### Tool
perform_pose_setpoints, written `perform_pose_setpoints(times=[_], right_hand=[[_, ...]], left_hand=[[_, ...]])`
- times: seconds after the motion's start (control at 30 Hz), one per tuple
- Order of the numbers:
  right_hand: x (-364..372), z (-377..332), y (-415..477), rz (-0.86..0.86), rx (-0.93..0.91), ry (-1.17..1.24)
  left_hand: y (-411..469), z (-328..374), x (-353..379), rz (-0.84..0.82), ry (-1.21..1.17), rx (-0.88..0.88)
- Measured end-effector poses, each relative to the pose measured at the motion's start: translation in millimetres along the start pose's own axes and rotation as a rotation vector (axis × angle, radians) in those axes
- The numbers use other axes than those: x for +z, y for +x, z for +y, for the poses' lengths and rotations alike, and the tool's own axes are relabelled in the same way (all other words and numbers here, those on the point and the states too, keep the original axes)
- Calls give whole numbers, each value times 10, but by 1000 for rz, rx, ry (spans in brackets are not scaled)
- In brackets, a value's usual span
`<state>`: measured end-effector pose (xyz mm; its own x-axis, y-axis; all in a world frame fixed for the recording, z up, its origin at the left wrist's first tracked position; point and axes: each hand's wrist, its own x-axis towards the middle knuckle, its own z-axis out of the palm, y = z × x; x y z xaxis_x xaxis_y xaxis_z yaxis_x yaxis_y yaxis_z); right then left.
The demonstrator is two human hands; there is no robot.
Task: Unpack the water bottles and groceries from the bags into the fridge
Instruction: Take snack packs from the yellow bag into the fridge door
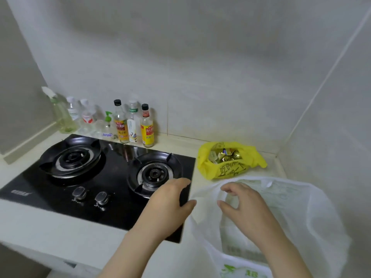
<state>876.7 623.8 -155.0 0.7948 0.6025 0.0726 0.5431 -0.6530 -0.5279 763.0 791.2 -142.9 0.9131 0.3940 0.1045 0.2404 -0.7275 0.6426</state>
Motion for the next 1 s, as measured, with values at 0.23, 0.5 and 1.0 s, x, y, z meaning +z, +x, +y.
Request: perform_pose_setpoints(times=[0.23,0.5,1.0], right_hand=[[-5,168,433,28,44,-15],[-146,532,928,15,51,-55],[-140,1379,2186,-104,-1,-183]], left_hand=[[573,-164,103,-71,-1,56],[1068,-114,291,-93,11,87],[2278,-121,951,-213,167,108]])
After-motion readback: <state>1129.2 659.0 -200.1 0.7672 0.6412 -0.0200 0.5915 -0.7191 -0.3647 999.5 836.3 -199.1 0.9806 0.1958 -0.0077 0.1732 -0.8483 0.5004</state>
